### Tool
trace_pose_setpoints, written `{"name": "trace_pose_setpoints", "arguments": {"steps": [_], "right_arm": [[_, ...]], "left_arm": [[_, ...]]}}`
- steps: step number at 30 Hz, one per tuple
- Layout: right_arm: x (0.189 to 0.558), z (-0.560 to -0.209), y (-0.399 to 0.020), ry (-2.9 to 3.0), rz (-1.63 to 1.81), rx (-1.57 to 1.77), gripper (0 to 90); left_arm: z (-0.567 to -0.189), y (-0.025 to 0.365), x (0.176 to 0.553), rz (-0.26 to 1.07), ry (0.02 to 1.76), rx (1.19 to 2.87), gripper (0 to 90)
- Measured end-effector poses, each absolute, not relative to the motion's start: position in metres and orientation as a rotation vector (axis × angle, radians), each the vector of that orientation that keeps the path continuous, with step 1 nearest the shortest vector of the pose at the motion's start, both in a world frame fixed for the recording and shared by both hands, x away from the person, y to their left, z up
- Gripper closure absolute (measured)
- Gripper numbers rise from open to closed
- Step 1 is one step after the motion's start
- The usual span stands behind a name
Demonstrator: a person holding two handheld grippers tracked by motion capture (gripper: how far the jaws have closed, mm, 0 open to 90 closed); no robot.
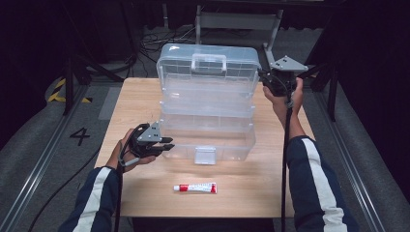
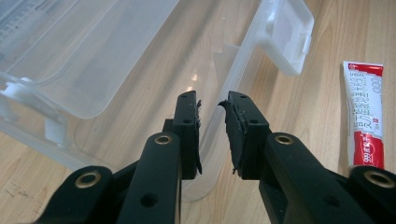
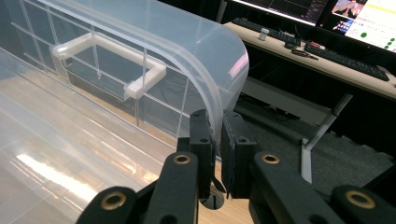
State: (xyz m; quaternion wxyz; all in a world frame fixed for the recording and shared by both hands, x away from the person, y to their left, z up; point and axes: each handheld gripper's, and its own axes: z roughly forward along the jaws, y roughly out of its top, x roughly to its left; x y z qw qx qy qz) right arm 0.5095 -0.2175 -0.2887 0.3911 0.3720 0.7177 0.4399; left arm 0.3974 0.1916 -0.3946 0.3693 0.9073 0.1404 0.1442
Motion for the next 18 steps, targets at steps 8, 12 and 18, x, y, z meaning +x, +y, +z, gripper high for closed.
{"name": "trace_pose_setpoints", "arguments": {"steps": [8, 12, 18], "right_arm": [[0.516, -0.290, -0.219, 1.809, 1.160, 0.979, 84.8], [0.519, -0.290, -0.219, 1.803, 1.162, 0.982, 84.8], [0.523, -0.291, -0.219, 1.798, 1.169, 0.988, 84.8]], "left_arm": [[-0.395, 0.192, 0.397, 0.369, 0.367, 2.325, 74.7], [-0.395, 0.192, 0.397, 0.369, 0.367, 2.322, 74.6], [-0.395, 0.192, 0.397, 0.369, 0.369, 2.320, 74.5]]}}
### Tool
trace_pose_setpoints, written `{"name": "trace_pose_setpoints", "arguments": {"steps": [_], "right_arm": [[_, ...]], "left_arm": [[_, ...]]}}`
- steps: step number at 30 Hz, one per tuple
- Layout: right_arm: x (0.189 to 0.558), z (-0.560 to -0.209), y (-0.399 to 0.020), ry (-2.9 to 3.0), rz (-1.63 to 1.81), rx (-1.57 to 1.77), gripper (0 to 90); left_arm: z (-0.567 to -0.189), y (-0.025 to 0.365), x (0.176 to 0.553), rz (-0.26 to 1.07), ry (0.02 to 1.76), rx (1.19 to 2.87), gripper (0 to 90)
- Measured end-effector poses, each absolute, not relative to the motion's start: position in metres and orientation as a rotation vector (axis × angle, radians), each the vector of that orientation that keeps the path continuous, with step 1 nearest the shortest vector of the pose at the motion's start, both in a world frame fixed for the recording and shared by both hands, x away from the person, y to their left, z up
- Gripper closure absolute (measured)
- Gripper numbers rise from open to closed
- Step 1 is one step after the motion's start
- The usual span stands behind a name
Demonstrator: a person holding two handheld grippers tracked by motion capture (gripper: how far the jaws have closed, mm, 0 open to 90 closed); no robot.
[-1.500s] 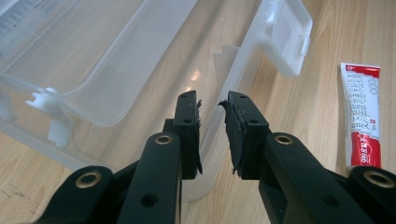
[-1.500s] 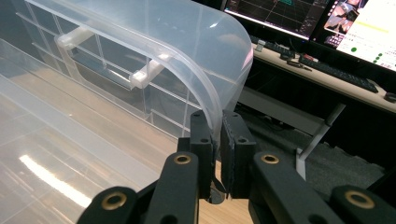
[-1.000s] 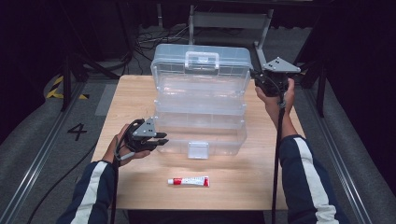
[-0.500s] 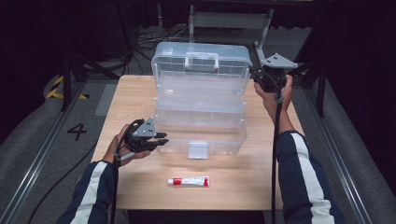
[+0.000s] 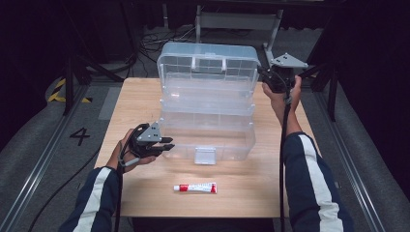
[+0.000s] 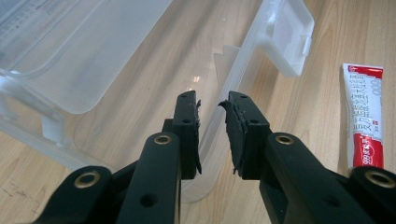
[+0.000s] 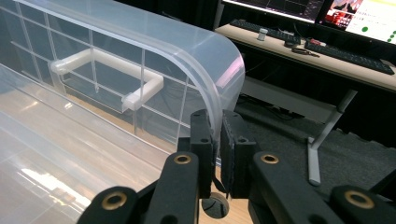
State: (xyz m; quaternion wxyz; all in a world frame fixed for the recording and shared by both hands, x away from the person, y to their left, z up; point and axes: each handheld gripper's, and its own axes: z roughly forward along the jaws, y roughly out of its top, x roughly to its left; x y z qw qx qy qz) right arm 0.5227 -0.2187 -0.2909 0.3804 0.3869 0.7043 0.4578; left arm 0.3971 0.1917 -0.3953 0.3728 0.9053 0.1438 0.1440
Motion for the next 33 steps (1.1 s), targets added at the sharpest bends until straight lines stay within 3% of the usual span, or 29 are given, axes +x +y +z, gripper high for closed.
{"name": "trace_pose_setpoints", "arguments": {"steps": [33], "right_arm": [[0.546, -0.291, -0.217, 1.798, 1.156, 1.022, 84.5]], "left_arm": [[-0.395, 0.190, 0.399, 0.363, 0.355, 2.333, 73.9]]}}
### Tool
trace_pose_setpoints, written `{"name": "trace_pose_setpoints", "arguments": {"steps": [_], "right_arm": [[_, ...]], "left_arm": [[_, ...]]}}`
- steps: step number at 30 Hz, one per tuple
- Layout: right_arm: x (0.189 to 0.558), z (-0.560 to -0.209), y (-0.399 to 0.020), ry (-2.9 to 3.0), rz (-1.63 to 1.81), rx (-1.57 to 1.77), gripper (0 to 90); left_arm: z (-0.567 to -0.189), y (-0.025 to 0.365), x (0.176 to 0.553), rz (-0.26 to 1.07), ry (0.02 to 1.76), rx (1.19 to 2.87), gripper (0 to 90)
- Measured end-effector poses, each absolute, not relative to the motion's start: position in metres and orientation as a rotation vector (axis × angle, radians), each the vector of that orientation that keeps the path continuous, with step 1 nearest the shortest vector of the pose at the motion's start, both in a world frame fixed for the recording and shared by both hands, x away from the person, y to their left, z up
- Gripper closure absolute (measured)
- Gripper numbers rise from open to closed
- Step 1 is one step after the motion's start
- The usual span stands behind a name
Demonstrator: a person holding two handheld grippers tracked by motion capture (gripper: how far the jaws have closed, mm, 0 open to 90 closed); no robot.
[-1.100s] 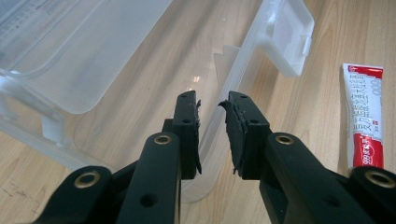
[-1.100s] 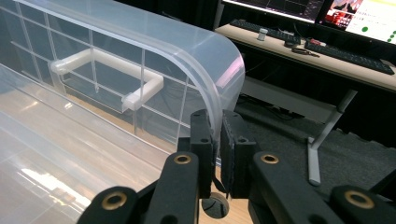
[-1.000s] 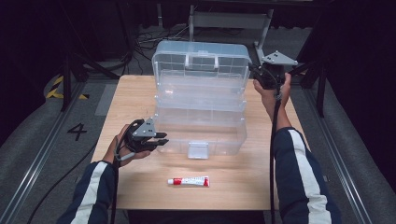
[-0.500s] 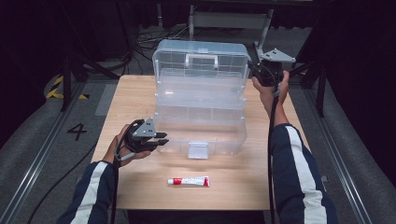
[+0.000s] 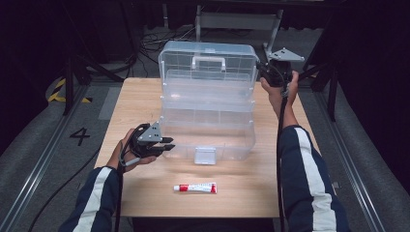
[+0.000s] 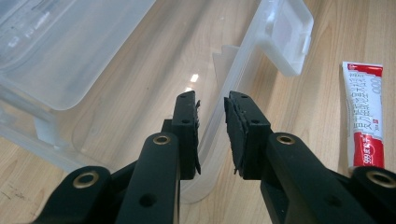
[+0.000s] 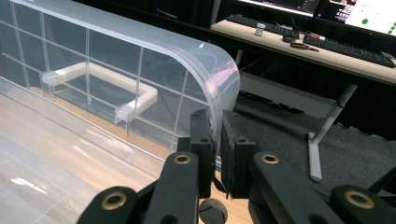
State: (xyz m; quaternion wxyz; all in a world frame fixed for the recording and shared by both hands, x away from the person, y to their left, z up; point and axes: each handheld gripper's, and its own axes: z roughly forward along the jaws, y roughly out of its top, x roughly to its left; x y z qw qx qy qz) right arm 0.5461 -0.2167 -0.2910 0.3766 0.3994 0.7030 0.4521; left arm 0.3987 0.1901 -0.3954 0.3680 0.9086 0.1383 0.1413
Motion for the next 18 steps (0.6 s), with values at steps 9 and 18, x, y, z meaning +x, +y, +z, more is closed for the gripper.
{"name": "trace_pose_setpoints", "arguments": {"steps": [9, 18], "right_arm": [[0.556, -0.292, -0.217, 1.808, 1.155, 1.033, 84.3], [0.568, -0.292, -0.215, 1.818, 1.147, 1.064, 84.0]], "left_arm": [[-0.396, 0.191, 0.402, 0.334, 0.342, 2.328, 74.2], [-0.398, 0.190, 0.404, 0.323, 0.334, 2.323, 73.8]]}}
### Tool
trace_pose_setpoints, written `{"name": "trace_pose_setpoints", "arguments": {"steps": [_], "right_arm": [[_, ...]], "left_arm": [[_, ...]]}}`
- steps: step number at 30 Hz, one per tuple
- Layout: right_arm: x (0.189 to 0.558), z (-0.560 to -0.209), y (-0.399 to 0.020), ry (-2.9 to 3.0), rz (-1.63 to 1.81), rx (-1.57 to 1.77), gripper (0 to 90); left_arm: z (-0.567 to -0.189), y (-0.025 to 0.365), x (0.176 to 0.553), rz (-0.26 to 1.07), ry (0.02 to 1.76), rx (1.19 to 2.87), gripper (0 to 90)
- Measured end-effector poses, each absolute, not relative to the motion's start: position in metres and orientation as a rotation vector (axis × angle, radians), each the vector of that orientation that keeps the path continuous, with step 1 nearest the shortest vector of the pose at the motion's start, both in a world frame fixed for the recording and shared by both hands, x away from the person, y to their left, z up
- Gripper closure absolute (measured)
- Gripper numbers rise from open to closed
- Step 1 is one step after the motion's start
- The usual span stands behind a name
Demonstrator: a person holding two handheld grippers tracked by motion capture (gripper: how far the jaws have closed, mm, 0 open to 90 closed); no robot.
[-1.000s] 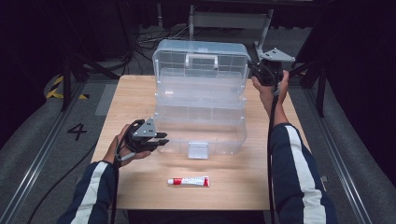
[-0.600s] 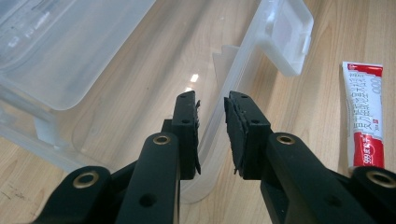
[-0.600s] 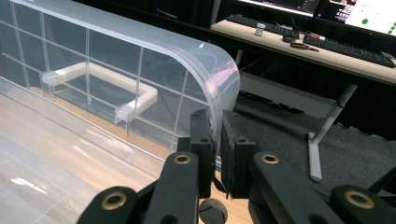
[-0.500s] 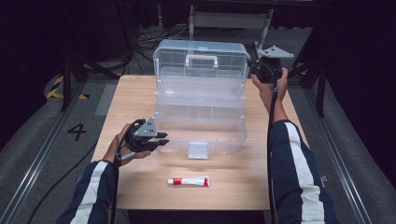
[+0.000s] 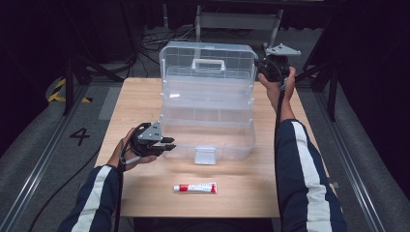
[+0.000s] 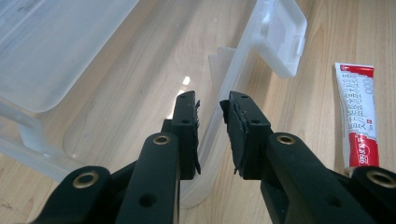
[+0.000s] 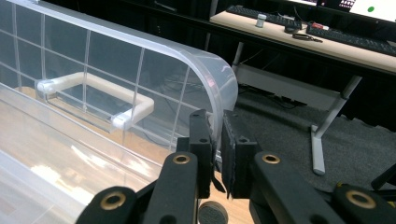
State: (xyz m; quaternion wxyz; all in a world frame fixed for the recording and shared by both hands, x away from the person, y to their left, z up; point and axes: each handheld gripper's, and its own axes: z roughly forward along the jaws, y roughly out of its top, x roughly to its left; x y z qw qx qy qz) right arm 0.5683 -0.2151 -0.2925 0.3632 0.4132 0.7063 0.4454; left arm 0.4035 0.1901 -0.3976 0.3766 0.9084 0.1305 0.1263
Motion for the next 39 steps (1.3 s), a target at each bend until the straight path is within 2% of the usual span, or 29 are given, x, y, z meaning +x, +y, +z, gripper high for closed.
{"name": "trace_pose_setpoints", "arguments": {"steps": [19, 39], "right_arm": [[0.580, -0.295, -0.214, 1.832, 1.116, 1.067, 83.1], [0.618, -0.308, -0.212, 1.872, 1.062, 1.121, 82.4]], "left_arm": [[-0.400, 0.183, 0.407, 0.307, 0.320, 2.347, 71.9], [-0.397, 0.179, 0.408, 0.308, 0.288, 2.387, 73.9]]}}
